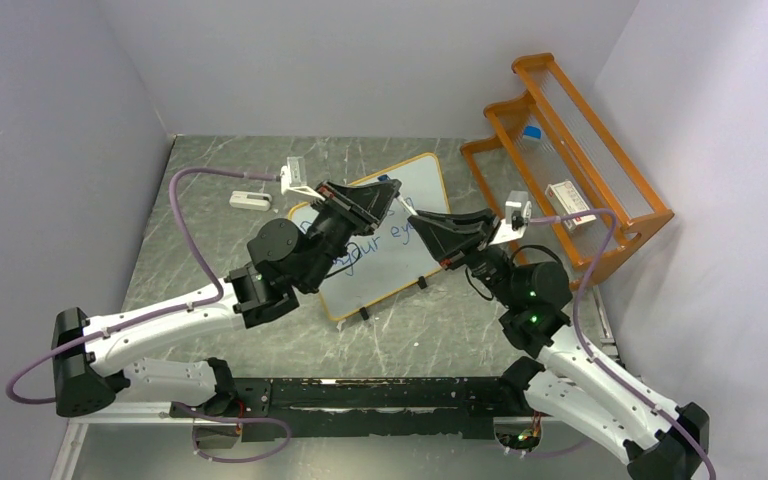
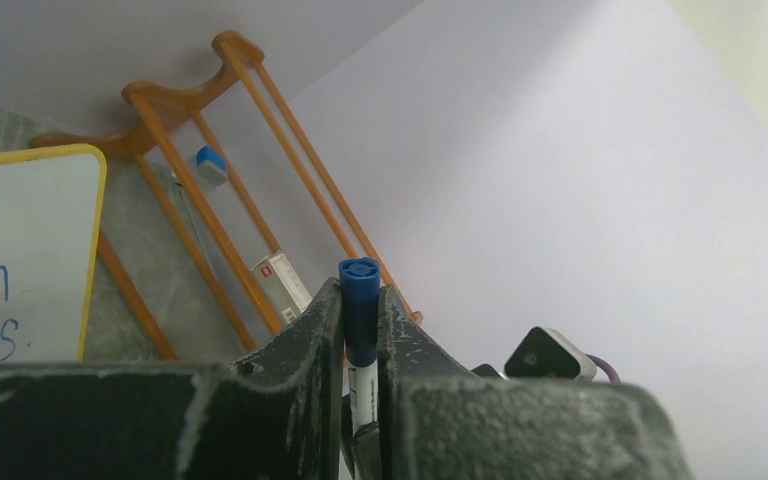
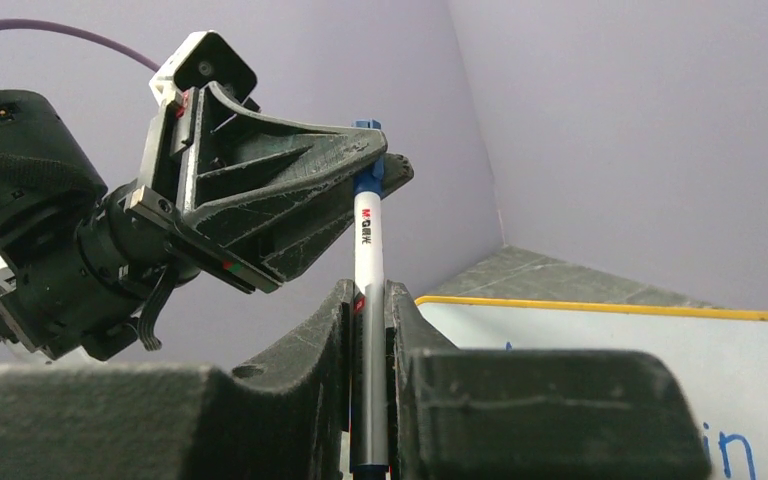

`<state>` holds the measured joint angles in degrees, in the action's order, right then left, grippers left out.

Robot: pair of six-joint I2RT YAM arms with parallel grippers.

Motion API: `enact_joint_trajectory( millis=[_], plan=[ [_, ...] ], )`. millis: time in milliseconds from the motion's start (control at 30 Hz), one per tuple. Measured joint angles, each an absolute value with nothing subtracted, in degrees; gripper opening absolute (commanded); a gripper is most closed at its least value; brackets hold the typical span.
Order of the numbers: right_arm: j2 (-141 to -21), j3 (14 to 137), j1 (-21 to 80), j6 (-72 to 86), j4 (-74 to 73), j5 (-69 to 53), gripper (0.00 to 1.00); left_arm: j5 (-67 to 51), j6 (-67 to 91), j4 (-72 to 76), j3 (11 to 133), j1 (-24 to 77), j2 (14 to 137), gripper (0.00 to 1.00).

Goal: Write a sentence on the whiteboard
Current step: Adjust the pen cap from the whiteboard marker.

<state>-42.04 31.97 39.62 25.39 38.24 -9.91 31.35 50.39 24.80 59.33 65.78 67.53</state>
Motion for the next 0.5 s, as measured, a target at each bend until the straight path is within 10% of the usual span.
enact_joint_trajectory(
  millis=[300,500],
  plan=[
    [-41.8,34.9,39.6,25.6,33.9,-11.9,0.00,32.2,48.0,26.9,58.2,66.8,66.1,0.07],
    [-38.5,33.2,40.0,24.9,28.1,-9.3,0.00,33.4,46.2,16.4,58.5,67.5,64.3,0.43]
  ],
)
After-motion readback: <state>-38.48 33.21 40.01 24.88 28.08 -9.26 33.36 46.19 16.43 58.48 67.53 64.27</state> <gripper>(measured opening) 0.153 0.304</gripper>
